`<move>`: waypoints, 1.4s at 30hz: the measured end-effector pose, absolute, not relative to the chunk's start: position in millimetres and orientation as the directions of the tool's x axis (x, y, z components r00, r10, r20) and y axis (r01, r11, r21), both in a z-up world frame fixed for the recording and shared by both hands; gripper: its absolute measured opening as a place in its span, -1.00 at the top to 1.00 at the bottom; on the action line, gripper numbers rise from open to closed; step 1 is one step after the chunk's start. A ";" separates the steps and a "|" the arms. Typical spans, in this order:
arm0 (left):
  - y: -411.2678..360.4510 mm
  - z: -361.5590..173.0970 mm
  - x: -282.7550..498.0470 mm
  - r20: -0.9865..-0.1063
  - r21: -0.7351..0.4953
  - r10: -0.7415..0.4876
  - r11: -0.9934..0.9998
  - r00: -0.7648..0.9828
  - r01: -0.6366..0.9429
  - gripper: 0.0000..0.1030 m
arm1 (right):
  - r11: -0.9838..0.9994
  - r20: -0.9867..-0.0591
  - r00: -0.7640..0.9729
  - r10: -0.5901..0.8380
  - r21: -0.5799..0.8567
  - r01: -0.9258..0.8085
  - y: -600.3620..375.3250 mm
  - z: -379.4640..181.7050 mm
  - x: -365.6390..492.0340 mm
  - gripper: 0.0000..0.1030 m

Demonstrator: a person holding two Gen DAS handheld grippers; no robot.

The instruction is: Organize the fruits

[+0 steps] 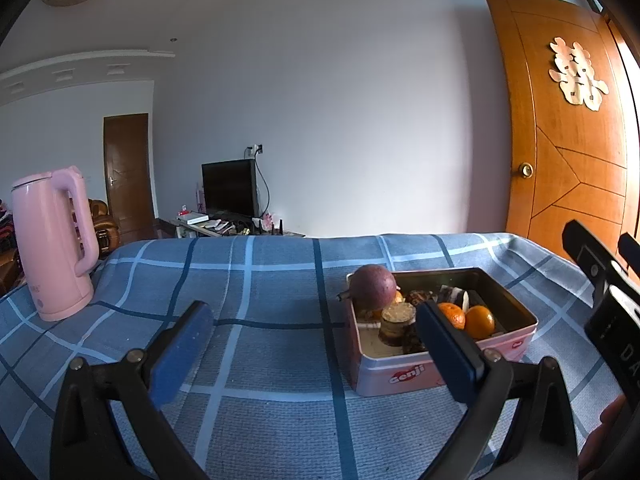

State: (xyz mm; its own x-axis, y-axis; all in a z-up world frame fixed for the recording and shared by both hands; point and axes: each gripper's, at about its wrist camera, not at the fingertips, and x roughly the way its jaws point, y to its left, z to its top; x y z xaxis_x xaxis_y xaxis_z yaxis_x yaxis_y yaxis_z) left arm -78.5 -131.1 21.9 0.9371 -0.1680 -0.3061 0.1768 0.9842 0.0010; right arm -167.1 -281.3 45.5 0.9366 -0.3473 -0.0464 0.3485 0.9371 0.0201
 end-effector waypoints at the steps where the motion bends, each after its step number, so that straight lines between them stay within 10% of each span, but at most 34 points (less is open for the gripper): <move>1: -131.2 21.9 -78.5 -0.306 0.001 -0.168 0.984 0.937 0.177 -1.00 | 0.937 -0.046 0.936 -0.348 0.020 0.349 -281.2 45.8 -167.9 -0.71; 42: -130.1 19.9 -77.7 -0.311 0.019 -0.159 0.985 0.937 0.174 -1.00 | 0.936 -0.054 0.935 -0.350 0.021 0.352 -282.3 46.9 -168.5 -0.71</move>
State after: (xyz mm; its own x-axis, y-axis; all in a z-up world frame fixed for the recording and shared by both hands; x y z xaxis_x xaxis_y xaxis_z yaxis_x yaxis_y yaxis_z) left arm -77.7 -130.1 19.9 0.9369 -0.1592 -0.3112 0.1737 0.9846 0.0194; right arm -168.5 -282.3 46.9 0.9352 -0.3500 -0.0535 0.3515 0.9360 0.0208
